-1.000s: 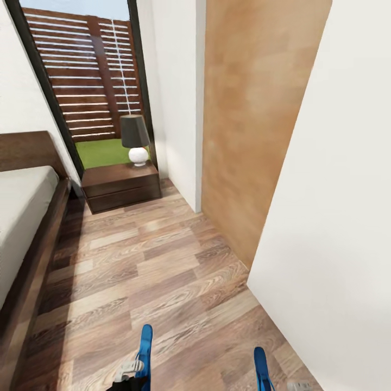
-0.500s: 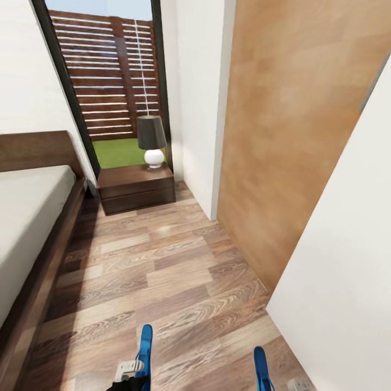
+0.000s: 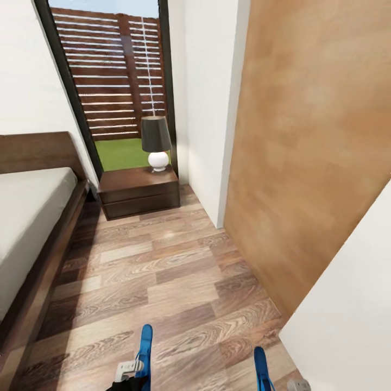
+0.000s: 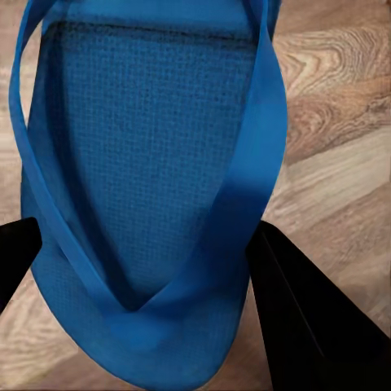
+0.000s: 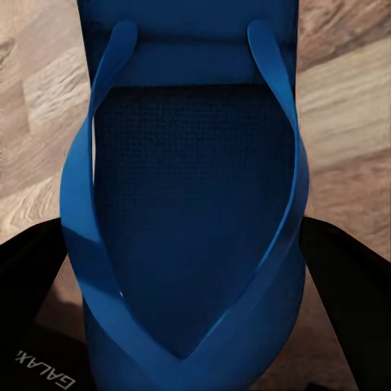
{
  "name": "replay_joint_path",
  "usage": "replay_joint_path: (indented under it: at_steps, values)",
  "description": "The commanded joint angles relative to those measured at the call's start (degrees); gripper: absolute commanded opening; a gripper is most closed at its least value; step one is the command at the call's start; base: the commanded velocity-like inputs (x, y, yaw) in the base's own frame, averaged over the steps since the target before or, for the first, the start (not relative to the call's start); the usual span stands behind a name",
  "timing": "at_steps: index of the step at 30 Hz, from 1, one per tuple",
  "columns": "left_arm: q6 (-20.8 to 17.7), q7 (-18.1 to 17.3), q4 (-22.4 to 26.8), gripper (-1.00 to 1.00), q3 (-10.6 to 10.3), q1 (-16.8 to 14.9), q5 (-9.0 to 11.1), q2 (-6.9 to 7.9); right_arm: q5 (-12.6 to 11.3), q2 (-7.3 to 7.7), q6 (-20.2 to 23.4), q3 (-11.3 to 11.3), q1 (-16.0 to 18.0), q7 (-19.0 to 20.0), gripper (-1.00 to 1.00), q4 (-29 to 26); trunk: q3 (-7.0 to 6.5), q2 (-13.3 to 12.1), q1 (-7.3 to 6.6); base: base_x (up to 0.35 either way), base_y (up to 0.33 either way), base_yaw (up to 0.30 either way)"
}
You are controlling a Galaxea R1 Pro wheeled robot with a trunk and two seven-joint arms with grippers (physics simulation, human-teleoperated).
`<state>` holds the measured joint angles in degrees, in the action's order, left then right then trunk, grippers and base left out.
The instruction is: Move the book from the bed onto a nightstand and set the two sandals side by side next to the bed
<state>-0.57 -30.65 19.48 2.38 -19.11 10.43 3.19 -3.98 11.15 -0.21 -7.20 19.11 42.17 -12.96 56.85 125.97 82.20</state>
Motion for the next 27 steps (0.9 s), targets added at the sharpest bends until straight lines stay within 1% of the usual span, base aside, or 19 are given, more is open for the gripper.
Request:
replay_joint_path:
  at_steps: [1,6,9,27]
  values:
    - [0.0,-0.3,-0.1,-1.00,0.3,0.0,0.0,-0.02,-0.3,0.01,0.0,-0.1,0.0,0.2,-1.00,0.1,0.09,0.0,0.02,0.326,0.000,0.232]
    - [0.0,-0.3,-0.1,-1.00,0.3,0.0,0.0,-0.02,-0.3,0.01,0.0,-0.1,0.0,0.3,-1.00,0.1,0.29,0.0,0.02,0.326,0.000,0.239]
    - [0.0,-0.3,-0.1,-1.00,0.3,0.0,0.0,-0.02,-0.3,0.01,0.0,-0.1,0.0,0.3,-1.00,0.0,0.35,0.0,0.02,0.326,0.000,0.134]
    - [0.0,-0.3,-0.1,-1.00,0.3,0.0,0.0,-0.02,-0.3,0.01,0.0,-0.1,0.0,0.2,-1.00,0.1,0.36,0.0,0.02,0.326,0.000,0.006]
